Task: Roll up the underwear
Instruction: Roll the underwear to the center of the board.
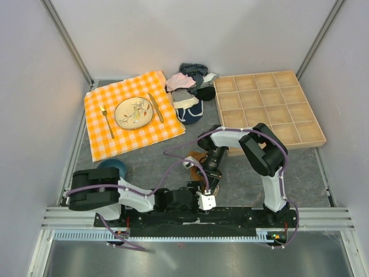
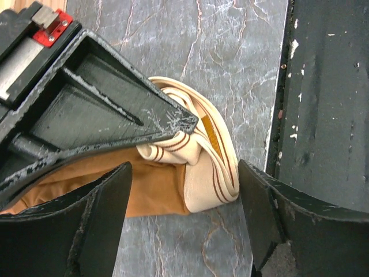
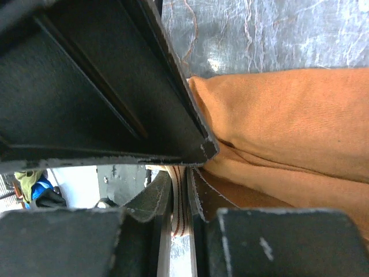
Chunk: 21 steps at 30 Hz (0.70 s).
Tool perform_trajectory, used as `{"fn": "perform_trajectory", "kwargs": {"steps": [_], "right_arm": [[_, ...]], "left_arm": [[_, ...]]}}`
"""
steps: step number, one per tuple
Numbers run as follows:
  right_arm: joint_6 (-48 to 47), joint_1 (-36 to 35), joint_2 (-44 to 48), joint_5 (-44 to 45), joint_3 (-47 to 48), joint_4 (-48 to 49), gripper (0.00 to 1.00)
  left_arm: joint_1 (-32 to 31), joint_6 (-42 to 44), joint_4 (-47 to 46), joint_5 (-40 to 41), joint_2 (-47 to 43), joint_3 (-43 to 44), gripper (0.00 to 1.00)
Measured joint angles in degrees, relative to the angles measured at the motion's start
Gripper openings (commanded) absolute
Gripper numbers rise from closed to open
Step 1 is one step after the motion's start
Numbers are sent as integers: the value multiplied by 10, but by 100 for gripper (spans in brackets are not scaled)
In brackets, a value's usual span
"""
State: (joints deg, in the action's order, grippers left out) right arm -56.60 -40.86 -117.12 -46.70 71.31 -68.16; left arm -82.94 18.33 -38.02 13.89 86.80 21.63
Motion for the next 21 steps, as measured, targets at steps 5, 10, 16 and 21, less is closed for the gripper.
{"fn": "perform_trajectory", "kwargs": {"steps": [5,10,16,21], "right_arm": [[0,0,-1,0,0,0,19],[0,2,-1,0,0,-1,23],[-2,3,-1,1,0,-5,28],[-3,6,-1,3,0,-9,30]], "left_arm": [[-1,9,-11,6,30,17,61],[-4,9,-13,9,37,20,47],[-4,1,-10,19,45,30,23],[5,-31,1,14,45,35,2]]}}
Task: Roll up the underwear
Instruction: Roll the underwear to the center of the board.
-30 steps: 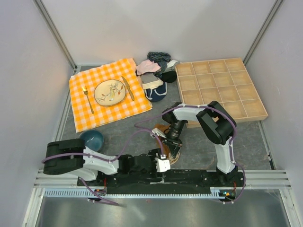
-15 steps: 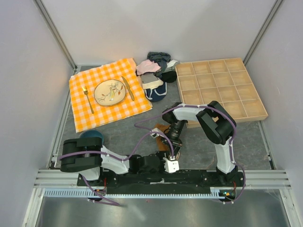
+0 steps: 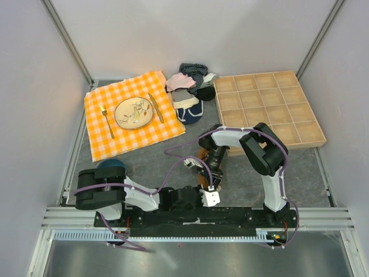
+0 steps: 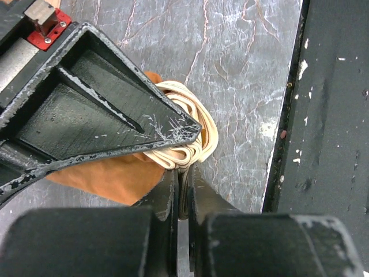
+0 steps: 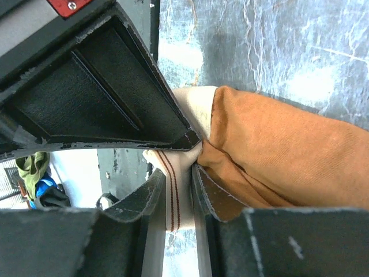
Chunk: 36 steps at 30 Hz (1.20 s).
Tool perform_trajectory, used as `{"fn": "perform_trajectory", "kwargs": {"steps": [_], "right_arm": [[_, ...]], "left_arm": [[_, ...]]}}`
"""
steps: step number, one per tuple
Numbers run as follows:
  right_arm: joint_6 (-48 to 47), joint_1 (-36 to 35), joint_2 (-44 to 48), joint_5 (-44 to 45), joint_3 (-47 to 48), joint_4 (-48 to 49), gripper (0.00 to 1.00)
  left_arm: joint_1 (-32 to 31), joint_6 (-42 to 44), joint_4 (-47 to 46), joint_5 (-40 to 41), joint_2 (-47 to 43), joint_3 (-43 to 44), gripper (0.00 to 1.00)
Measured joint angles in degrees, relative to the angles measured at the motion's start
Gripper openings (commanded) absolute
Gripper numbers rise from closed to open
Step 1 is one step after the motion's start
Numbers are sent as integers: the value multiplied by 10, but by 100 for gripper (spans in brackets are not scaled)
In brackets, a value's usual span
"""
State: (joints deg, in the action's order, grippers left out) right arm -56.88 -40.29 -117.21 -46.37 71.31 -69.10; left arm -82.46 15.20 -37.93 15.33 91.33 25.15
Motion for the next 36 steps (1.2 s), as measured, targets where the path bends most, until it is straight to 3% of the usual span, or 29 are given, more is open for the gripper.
{"fn": "perform_trajectory", "kwargs": {"steps": [18,29,32,34,36], "right_arm": [[-2,26,52,37,10,31,57],[0,116,123,88,26,31,59],[-5,133,153,97,26,35,68],[-9,136,185,102,23,47,93],[-14,134,233,102,2,76,98]], "left_arm": [[146,-194,92,-174,-61,10,1],[235,-278,115,-293,-59,16,2],[270,-311,123,-338,-45,28,2],[296,-335,126,-371,-30,38,2],[324,-360,131,-409,-10,52,2]]}}
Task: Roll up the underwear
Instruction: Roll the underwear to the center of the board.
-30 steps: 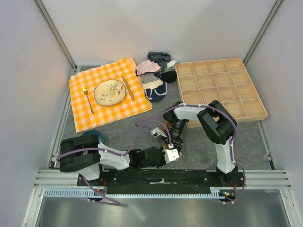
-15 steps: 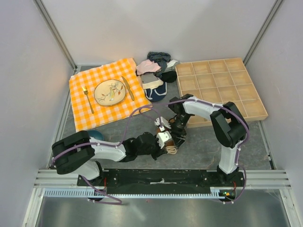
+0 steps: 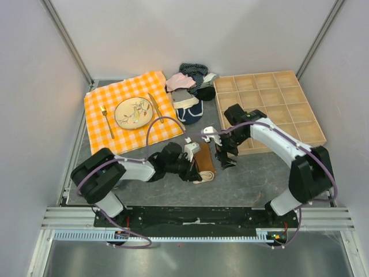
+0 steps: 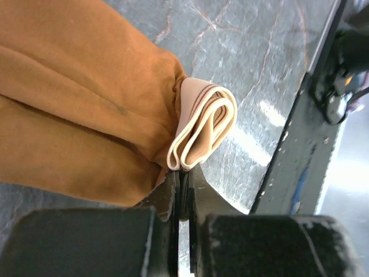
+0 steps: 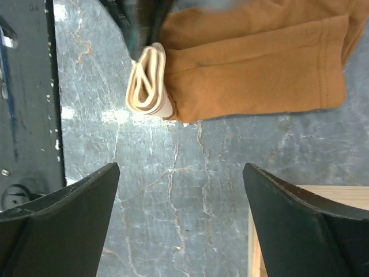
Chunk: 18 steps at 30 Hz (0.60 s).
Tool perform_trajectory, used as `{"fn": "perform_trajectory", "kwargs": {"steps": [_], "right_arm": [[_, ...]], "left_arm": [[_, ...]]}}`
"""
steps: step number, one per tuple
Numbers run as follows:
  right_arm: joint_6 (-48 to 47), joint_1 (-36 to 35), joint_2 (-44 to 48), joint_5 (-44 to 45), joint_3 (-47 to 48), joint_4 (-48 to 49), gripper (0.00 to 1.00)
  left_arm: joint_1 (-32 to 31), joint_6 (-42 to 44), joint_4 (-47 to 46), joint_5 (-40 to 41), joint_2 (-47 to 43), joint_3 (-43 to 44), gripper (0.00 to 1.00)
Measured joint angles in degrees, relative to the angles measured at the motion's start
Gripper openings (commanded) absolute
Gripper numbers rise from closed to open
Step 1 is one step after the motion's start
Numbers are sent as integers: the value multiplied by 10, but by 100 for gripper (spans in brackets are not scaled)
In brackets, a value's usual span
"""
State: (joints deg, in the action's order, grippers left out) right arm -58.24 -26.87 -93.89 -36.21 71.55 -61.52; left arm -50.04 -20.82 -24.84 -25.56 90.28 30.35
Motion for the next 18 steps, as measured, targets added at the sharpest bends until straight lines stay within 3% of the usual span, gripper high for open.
{"fn": "perform_trajectory", "kwargs": {"steps": [6,11,12,18], "right_arm": [[-32,-15,143,-27,-122,88,98],[-51,-107,152,-11,-184,160,81],[-51,-127,156,-2,-201,181,74],[-54,-192,166,64,-263,275,73]], "left_arm": [[79,-98,-1,-130,93,52,2],[122,-164,-11,-205,152,76,2],[127,-172,-13,-214,159,78,2],[137,-197,-11,-238,177,89,2]]}}
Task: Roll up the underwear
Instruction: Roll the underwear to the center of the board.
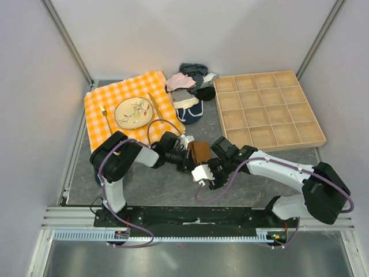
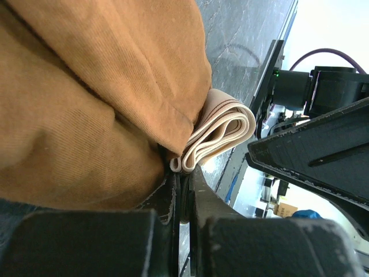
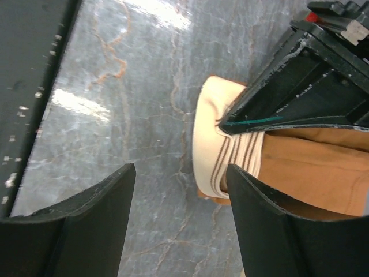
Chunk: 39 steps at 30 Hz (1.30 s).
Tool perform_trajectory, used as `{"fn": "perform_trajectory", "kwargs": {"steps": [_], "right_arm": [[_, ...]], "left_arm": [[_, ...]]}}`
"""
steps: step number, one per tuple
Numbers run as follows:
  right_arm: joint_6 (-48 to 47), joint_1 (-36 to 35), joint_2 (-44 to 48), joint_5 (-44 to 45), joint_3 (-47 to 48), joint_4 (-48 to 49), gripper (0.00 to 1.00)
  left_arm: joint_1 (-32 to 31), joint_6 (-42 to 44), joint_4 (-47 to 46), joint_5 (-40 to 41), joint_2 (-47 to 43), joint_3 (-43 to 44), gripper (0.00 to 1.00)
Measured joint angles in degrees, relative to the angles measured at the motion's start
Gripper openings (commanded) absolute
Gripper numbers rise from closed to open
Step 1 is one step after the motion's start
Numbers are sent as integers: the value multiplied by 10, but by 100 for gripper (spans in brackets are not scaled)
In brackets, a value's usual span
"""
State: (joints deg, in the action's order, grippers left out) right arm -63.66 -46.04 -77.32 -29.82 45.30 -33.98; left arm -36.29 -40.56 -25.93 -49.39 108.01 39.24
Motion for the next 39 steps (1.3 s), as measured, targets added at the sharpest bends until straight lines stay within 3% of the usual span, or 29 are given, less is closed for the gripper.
{"fn": "perform_trajectory", "kwargs": {"steps": [9,14,19,23,31,35,39], "right_arm": [[-8,-19,-31,75,-31,94,70],[-13,-19,-68,94,-33,125,59],[-7,-19,-84,105,-25,138,50],[7,-18,-107,104,-3,130,35],[24,21,-142,32,45,66,28],[28,55,-168,-38,76,0,28],[22,87,-216,-101,121,-73,27]], "left_arm": [[2,-4,16,-3,2,9,6],[2,-8,22,0,1,11,28],[11,-12,37,41,-49,-9,41],[28,-12,38,79,-141,-37,44],[33,54,-16,164,-429,-181,52],[-25,125,-91,204,-584,-295,52],[-107,206,-143,239,-654,-354,53]]}}
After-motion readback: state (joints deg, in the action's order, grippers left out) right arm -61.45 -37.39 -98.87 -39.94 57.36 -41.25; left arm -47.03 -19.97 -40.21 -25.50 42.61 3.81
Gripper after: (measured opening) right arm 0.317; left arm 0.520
